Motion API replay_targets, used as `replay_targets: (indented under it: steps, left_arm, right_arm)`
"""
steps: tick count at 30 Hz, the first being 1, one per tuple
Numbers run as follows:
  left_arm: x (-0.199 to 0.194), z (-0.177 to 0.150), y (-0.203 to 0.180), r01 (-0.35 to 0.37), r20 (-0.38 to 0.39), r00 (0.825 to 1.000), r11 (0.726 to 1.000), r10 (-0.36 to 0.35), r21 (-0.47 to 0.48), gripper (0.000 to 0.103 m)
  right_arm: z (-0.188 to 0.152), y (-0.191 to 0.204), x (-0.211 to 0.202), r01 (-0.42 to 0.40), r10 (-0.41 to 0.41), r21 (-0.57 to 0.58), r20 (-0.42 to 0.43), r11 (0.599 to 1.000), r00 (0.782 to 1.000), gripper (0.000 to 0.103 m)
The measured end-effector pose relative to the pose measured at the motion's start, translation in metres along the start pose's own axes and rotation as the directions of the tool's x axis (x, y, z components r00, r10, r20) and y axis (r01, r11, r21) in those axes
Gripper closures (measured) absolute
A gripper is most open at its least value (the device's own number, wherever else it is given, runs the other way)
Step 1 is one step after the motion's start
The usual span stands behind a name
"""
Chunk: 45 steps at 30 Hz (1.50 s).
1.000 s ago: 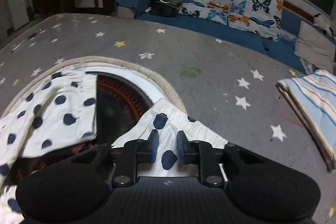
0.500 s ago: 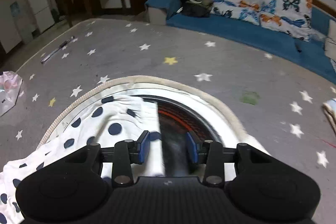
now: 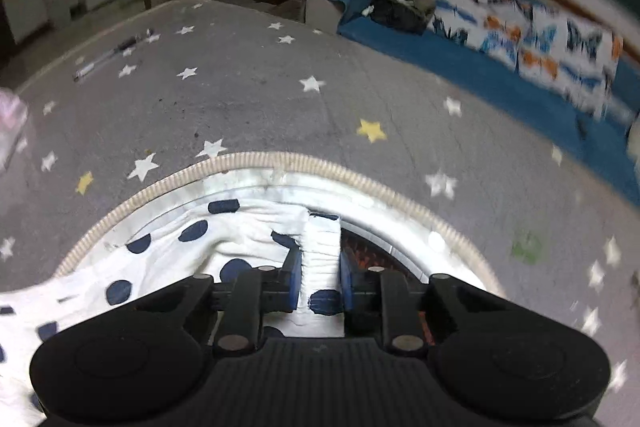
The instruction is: Fold clothes
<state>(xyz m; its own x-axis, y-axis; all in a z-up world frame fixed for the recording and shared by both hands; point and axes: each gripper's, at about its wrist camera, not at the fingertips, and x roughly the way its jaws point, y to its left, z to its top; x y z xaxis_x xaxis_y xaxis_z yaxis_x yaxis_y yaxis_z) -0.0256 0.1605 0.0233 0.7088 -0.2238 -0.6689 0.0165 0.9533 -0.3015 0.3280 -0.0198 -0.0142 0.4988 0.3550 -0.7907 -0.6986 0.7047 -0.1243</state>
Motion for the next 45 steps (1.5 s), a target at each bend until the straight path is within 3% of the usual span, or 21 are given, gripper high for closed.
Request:
replay_targets:
  steps: [5,12,13,16,18,20,23,31,33,36,40,44,45]
  left_arm:
    - [0.004,-0.011,0.008,-0.018,-0.025,1.0,0.999,0.017,-0.033,0.06]
    - [0.004,-0.023,0.017,-0.03,-0.048,0.998,0.997,0.027,-0.068,0.061]
    - [0.004,-0.024,0.017,-0.031,-0.047,0.999,0.998,0.028,-0.063,0.063]
    - [0.004,-0.025,0.013,-0.042,-0.057,0.998,0.999,0.041,-0.025,0.082]
    - [0.005,-0.025,0.009,-0.053,-0.064,0.997,0.999,0.053,0.004,0.092]
    - [0.004,-0.025,0.007,-0.065,-0.068,0.995,0.998,0.067,0.024,0.094]
    - [0.003,-0.023,0.007,-0.075,-0.066,0.995,0.997,0.077,0.022,0.096]
    - [-0.003,-0.02,0.008,-0.088,-0.038,0.995,0.996,0.087,-0.008,0.093]
    - [-0.003,-0.02,0.007,-0.095,-0.033,0.995,0.995,0.094,-0.012,0.075]
    - [-0.002,-0.022,0.003,-0.096,-0.038,0.995,0.995,0.095,-0.019,0.072]
    - [0.002,-0.026,-0.001,-0.094,-0.052,0.994,0.995,0.092,-0.024,0.074]
    - [0.003,-0.031,-0.003,-0.103,-0.067,0.993,0.994,0.101,-0.032,0.098]
    - [0.0,-0.032,-0.004,-0.108,-0.068,0.992,0.994,0.106,-0.034,0.1]
  right_arm:
    - [0.034,0.023,-0.005,0.118,-0.103,-0.175,0.092,0.977,0.99,0.085]
    - [0.079,0.06,0.017,0.185,-0.124,-0.357,0.186,0.916,0.975,0.085]
    - [0.083,0.066,0.023,0.194,-0.126,-0.38,0.197,0.904,0.972,0.085]
    - [0.093,0.084,0.04,0.233,-0.149,-0.444,0.218,0.865,0.965,0.084]
    - [0.102,0.092,0.051,0.224,-0.146,-0.449,0.203,0.865,0.968,0.078]
    - [0.111,0.093,0.052,0.195,-0.121,-0.417,0.199,0.888,0.973,0.075]
    - [0.116,0.086,0.041,0.16,-0.095,-0.364,0.19,0.917,0.977,0.06]
    - [0.068,0.03,-0.028,0.094,-0.071,-0.22,0.109,0.971,0.991,0.051]
    - [0.045,0.02,-0.047,0.089,-0.072,-0.198,0.095,0.976,0.993,0.049]
    - [0.009,0.01,-0.073,0.086,-0.076,-0.168,0.069,0.982,0.995,0.048]
    - [-0.04,0.015,-0.103,0.054,-0.048,-0.175,0.039,0.983,0.998,0.045]
    - [-0.082,0.037,-0.13,0.012,-0.006,-0.198,0.029,0.98,1.0,0.044]
    - [-0.091,0.043,-0.136,-0.004,0.01,-0.2,0.029,0.98,1.0,0.044]
